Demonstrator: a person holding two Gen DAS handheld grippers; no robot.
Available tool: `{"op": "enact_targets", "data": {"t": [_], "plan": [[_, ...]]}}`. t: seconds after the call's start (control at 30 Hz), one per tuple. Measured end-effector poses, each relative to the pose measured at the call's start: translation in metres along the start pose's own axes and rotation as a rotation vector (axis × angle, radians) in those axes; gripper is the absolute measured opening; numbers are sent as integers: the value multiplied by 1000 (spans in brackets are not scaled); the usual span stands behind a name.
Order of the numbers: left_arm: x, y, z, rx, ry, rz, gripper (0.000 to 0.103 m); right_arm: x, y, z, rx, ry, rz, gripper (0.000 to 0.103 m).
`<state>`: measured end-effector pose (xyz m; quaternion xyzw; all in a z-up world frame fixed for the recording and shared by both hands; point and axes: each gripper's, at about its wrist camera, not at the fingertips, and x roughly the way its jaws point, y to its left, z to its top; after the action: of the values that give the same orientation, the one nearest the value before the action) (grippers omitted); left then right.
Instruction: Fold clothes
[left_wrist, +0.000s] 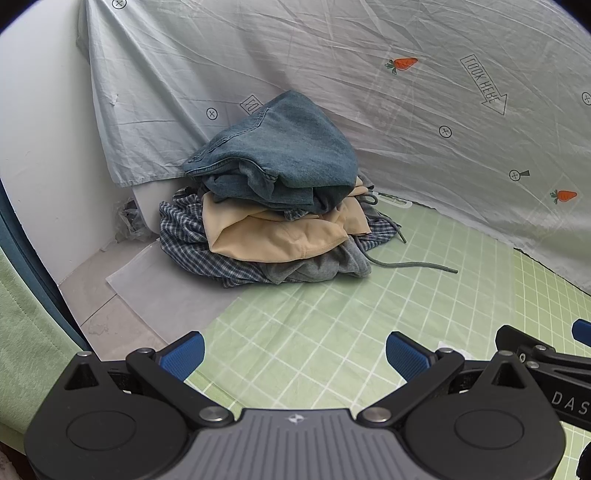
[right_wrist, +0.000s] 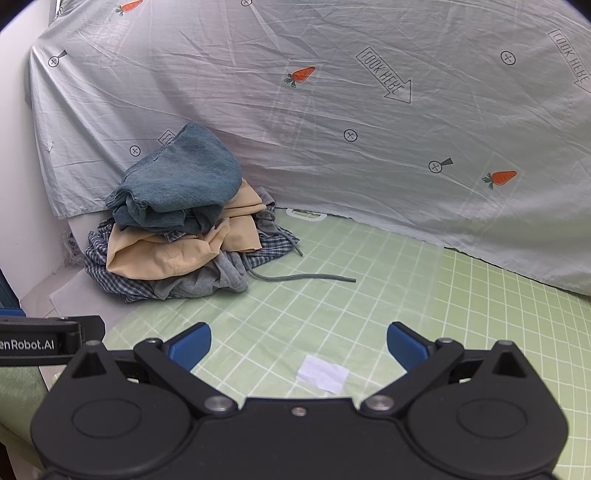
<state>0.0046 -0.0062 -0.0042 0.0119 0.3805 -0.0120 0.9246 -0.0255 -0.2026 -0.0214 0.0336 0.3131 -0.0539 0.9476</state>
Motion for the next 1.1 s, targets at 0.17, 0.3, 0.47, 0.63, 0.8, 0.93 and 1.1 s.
{"op": "enact_targets", "data": {"t": [0.17,0.3,0.47,0.63,0.8,0.93,1.1], "plan": [[1,0,0,0,3,-1,103,1,-1,0,1,1,-2,103],[2,0,1,-1,6,-1,103,2,-1,0,2,3,-3,103],[5,0,1,0,13,-3,103,4,-1,0,2,7,-3,103],[10,-1,3,5,24,-9,103,6,-2,0,4,14,-6,103],[17,-4,5,15,39,-15,103,12,-4,3,7,24,-13,103],[26,-6,9,17,54,-19,103,20,-5,5,2,31,-19,103],[46,1,24,-16,91,-20,103,37,-6,13,-11,50,-22,103]]}}
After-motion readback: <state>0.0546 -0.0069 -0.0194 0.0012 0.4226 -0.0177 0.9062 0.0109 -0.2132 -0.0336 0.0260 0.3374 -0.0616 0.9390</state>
